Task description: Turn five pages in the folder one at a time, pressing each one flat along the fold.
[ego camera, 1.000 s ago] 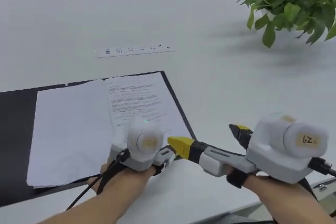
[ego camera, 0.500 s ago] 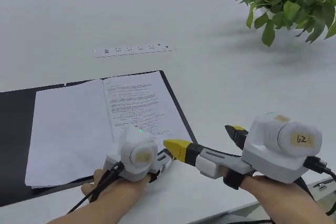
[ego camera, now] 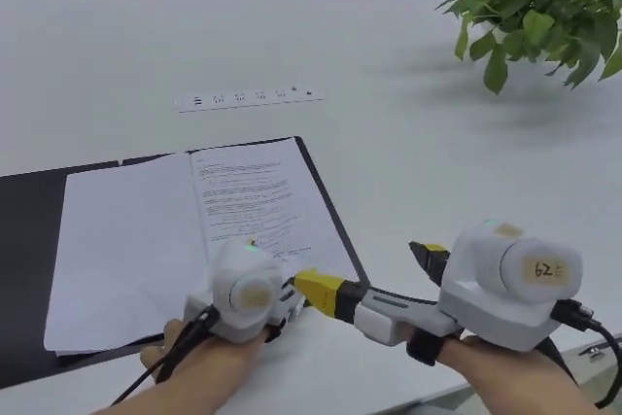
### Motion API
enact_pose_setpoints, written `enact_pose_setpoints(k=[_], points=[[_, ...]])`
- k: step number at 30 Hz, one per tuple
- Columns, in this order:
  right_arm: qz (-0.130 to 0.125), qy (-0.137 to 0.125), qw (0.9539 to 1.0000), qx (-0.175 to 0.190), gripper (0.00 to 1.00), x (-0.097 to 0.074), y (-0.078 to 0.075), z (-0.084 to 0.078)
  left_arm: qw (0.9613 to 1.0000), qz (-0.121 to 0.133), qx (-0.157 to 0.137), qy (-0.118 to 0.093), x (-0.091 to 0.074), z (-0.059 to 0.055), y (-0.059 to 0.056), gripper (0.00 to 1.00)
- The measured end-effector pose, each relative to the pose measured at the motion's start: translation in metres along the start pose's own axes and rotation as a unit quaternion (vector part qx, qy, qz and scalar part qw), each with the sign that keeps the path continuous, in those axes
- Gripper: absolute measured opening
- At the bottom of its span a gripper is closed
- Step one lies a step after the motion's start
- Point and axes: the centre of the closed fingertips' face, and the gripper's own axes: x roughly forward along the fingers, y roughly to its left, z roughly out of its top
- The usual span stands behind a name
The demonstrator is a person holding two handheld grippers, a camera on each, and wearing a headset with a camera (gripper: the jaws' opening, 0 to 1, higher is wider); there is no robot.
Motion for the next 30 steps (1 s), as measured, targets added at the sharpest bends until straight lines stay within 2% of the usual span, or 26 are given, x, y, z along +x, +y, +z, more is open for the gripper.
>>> enact_pose_setpoints(k=[8,15,17,18,19,20,24,27,29,30], points=[[0.008,0.013,0.9999,-0.003,0.99,0.002,0.004,-0.005,1.0,0.006,-0.002,0.004,-0.001,-0.001,-0.001,0.36],[0.012,0.024,0.9997,-0.002,0.99,0.006,0.004,-0.01,0.9999,0.013,-0.001,0.008,-0.001,-0.002,0.003,0.28],[0.013,0.027,0.9995,0.005,0.98,0.008,0.002,-0.012,0.9998,0.018,-0.003,0.009,-0.001,-0.002,0.005,0.24],[0.013,0.027,0.9995,0.008,0.98,0.009,0.001,-0.012,0.9991,0.039,-0.008,0.011,-0.002,-0.002,0.014,0.17],[0.014,0.027,0.9995,0.013,0.98,0.01,0.001,-0.012,0.9995,0.026,-0.015,0.01,-0.002,-0.002,0.011,0.13],[0.014,0.027,0.9994,0.017,0.98,0.01,0.0,-0.012,0.9996,0.026,-0.006,0.011,-0.002,-0.002,0.013,0.12],[0.022,0.029,0.9983,0.045,0.94,0.017,0.0,-0.014,0.9996,0.025,-0.008,0.014,-0.002,-0.001,0.012,0.12],[0.037,0.025,0.9929,0.111,0.83,0.025,0.005,-0.017,0.9996,0.026,-0.008,0.013,-0.002,-0.002,0.012,0.12],[0.047,0.024,0.9831,0.175,0.73,0.031,0.008,-0.021,0.9995,0.026,-0.01,0.013,-0.002,-0.001,0.012,0.12],[0.053,0.022,0.9745,0.217,0.69,0.035,0.009,-0.023,0.9995,0.025,-0.01,0.013,-0.002,-0.001,0.013,0.12]])
